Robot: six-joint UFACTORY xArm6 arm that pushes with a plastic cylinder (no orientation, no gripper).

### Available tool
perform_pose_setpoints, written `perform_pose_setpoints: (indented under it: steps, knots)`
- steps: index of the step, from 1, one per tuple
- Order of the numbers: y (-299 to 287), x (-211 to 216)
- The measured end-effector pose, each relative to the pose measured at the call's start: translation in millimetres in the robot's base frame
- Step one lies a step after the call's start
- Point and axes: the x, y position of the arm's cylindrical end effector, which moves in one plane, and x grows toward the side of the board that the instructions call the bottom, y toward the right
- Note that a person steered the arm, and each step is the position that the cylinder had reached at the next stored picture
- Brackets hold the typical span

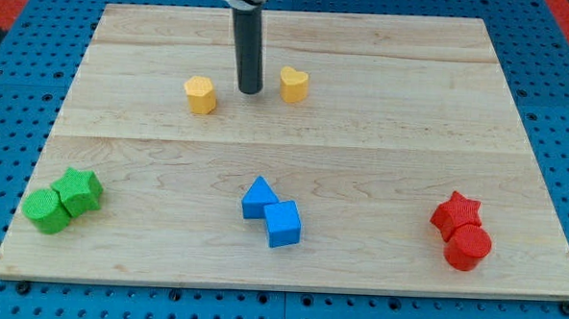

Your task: Separate yellow blocks

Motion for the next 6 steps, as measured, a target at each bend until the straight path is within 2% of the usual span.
perform_pose_setpoints:
  steps: [1, 2, 3, 4, 6]
  knots:
    - [13.6, -6.1]
    - [48.0, -75.9]
    - [156.2, -93.6]
    - [180.0, -49.9]
    - [105.5, 2.2]
